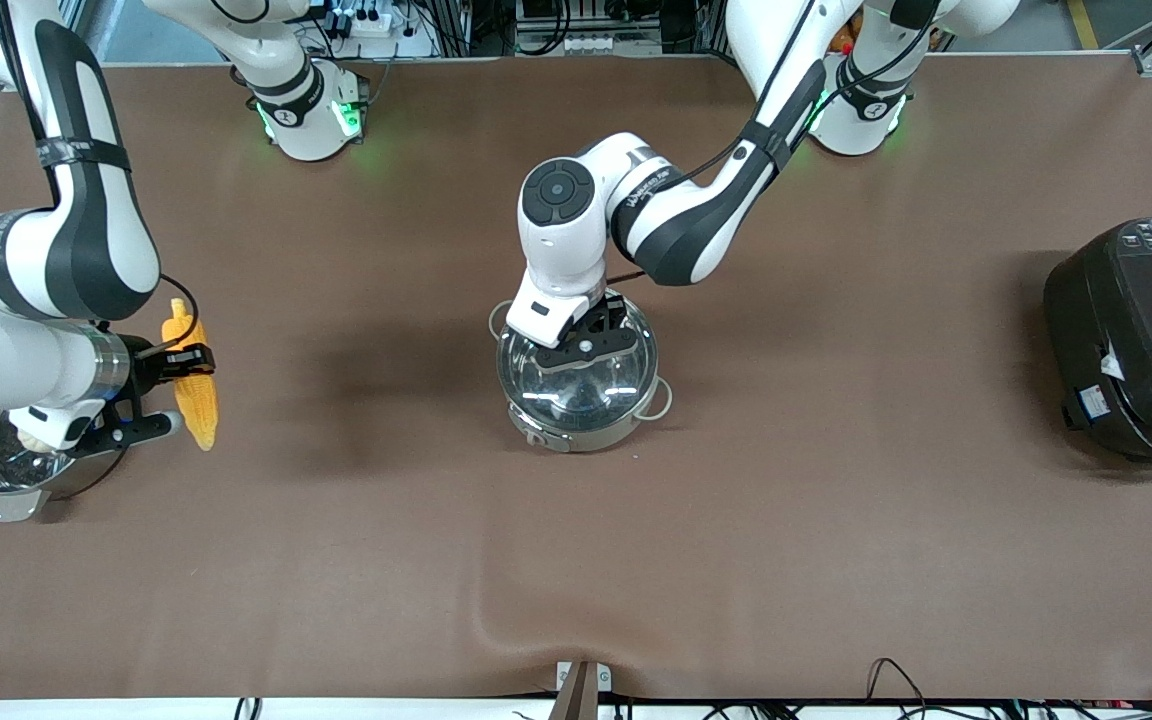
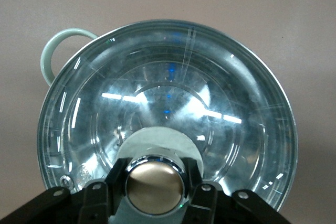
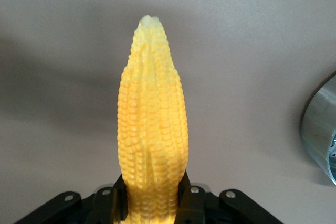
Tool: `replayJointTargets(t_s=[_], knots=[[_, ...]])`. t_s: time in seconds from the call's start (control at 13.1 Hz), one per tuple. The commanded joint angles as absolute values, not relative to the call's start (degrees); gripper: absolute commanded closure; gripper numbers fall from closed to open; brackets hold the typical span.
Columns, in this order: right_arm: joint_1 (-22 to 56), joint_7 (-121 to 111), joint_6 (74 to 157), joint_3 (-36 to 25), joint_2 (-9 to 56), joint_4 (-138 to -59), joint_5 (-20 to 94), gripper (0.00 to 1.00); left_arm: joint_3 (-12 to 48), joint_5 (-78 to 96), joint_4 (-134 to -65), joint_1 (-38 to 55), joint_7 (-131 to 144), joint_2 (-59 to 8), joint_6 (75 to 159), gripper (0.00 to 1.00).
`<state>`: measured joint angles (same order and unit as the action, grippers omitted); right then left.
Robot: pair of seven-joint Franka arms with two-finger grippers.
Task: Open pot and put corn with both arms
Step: 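Lift the lid aside with the left gripper while the right gripper carries the corn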
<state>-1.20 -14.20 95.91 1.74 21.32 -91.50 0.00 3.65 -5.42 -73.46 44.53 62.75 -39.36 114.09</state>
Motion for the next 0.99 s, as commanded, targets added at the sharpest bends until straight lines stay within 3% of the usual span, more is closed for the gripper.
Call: replayJointTargets(t_s=[0.0,0.23,0.61,0.92], knots=[[-0.88,-12.75,94.66,1.84,21.45,-89.74,0.44,0.82,3.34,-6.33,-72.33,44.48,63.11,-38.5,112.94,1.0],[-0.18,-9.68,88.26,1.76,21.44,-83.52,0.7,0.83,3.51,-5.11,-72.51,42.55,62.49,-32.02,105.94,1.0],[8.77,4.36,87.36,1.76,21.53,-78.5,0.97,0.83,3.95,-0.54,-75.05,29.91,50.75,-21.11,93.89,1.0],[16.93,18.76,92.77,1.58,22.85,-76.9,12.55,0.83,3.96,-0.44,-85.06,18.3,35.01,-13.81,94.65,1.0]])
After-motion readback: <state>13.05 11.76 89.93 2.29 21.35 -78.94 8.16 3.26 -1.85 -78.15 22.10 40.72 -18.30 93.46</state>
